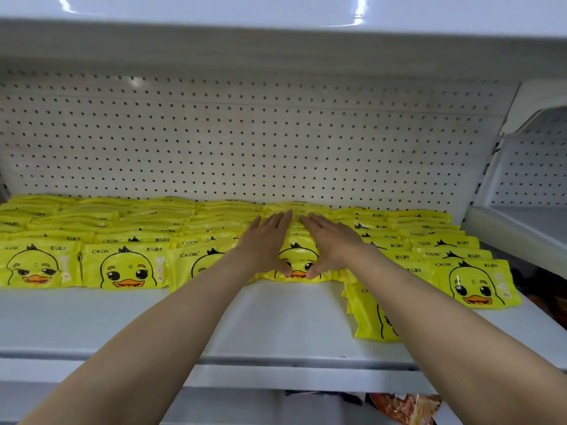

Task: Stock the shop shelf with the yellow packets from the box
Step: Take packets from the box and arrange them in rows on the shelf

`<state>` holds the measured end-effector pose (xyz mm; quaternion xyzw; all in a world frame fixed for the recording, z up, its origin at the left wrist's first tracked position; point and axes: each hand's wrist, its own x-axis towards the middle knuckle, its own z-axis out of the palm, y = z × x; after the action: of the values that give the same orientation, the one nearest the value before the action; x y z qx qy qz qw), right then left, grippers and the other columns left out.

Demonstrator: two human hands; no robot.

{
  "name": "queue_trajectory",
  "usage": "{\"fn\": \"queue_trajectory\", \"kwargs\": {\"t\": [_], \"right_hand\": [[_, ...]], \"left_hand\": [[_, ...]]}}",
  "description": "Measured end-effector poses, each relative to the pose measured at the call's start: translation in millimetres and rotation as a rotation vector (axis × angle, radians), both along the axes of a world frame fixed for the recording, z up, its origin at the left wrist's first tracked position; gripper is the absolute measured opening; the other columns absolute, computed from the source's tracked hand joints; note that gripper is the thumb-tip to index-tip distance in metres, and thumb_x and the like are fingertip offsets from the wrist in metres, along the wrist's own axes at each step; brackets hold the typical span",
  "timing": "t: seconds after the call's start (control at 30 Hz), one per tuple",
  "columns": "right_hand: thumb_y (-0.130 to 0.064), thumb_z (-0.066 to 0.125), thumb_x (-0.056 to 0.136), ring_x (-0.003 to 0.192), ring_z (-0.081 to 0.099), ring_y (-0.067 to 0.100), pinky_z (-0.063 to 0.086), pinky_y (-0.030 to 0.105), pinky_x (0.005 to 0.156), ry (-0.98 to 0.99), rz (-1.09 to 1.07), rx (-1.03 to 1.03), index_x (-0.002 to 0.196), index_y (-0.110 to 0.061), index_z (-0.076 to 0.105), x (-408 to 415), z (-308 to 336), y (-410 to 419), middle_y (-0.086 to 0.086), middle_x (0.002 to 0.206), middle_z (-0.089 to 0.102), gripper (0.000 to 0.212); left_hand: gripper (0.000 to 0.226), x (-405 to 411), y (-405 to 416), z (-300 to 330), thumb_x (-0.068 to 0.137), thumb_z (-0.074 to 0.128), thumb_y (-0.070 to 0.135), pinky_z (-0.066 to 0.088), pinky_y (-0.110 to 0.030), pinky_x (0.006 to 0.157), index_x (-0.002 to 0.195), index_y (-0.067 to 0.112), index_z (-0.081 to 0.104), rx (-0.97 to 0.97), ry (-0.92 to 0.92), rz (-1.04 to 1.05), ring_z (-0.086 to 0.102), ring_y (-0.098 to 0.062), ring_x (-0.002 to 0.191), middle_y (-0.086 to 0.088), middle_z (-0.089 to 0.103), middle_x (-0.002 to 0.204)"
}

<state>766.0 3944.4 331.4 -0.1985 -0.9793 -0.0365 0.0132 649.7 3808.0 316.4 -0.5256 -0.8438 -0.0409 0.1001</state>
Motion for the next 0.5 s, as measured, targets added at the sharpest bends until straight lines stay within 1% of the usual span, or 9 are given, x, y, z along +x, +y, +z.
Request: {"fn": "queue_trajectory", "kwargs": {"t": [0.1, 0.23, 0.33, 0.4, 0.5], "right_hand": [[-0.054, 0.089, 0.058, 0.153, -0.003, 0.016, 0.014, 0.048, 0.122, -0.015, -0.018, 0.001, 0.158, -0.026, -0.007, 1.3, 2.2, -2.5, -0.002, 0.166, -0.007, 0.141], [-0.055, 0.088, 0.058, 0.153, -0.006, 0.018, 0.011, 0.049, 0.123, -0.037, -0.031, -0.011, 0.157, -0.024, -0.010, 3.2, 2.6, -5.3, 0.000, 0.166, -0.009, 0.143], [-0.066, 0.083, 0.058, 0.153, -0.007, 0.018, 0.007, 0.049, 0.123, -0.053, -0.040, -0.039, 0.157, -0.021, -0.011, 3.7, 9.1, -9.6, 0.000, 0.166, -0.009, 0.143], [-0.074, 0.077, 0.057, 0.153, -0.003, 0.018, 0.005, 0.050, 0.123, 0.021, -0.001, -0.029, 0.157, -0.021, -0.007, -2.6, 14.6, -18.6, 0.001, 0.166, -0.002, 0.142], [-0.076, 0.074, 0.059, 0.153, 0.003, 0.017, 0.005, 0.049, 0.123, 0.115, 0.087, -0.014, 0.158, -0.022, -0.003, -21.8, 17.1, -43.0, 0.000, 0.166, 0.006, 0.136]], "left_hand": [[0.136, 1.5, -6.6, -1.0, 0.065, 0.079, 0.058, 0.001, -0.042, 0.122, 0.154, 0.015, -0.015, 0.022, -0.039, 0.013, -0.002, -0.017, 0.151, -0.002, 0.000, 0.164], [0.136, -1.1, -26.5, 0.7, 0.065, 0.077, 0.063, -0.005, -0.042, 0.122, 0.154, 0.016, -0.016, 0.028, -0.072, -0.014, -0.007, -0.015, 0.150, 0.000, -0.004, 0.164], [0.136, -10.4, -51.8, 8.6, 0.064, 0.077, 0.064, -0.006, -0.043, 0.122, 0.154, 0.017, -0.014, 0.030, -0.035, 0.004, -0.008, -0.014, 0.150, 0.000, -0.003, 0.164], [0.135, -19.9, -69.3, 13.7, 0.065, 0.076, 0.064, -0.006, -0.043, 0.121, 0.154, 0.018, -0.013, 0.010, -0.016, 0.035, -0.008, -0.014, 0.150, 0.000, -0.003, 0.164], [0.136, -33.2, -93.6, 16.2, 0.064, 0.076, 0.065, -0.007, -0.045, 0.121, 0.154, 0.018, -0.013, -0.053, -0.010, 0.084, -0.010, -0.014, 0.150, -0.001, -0.005, 0.164]]}}
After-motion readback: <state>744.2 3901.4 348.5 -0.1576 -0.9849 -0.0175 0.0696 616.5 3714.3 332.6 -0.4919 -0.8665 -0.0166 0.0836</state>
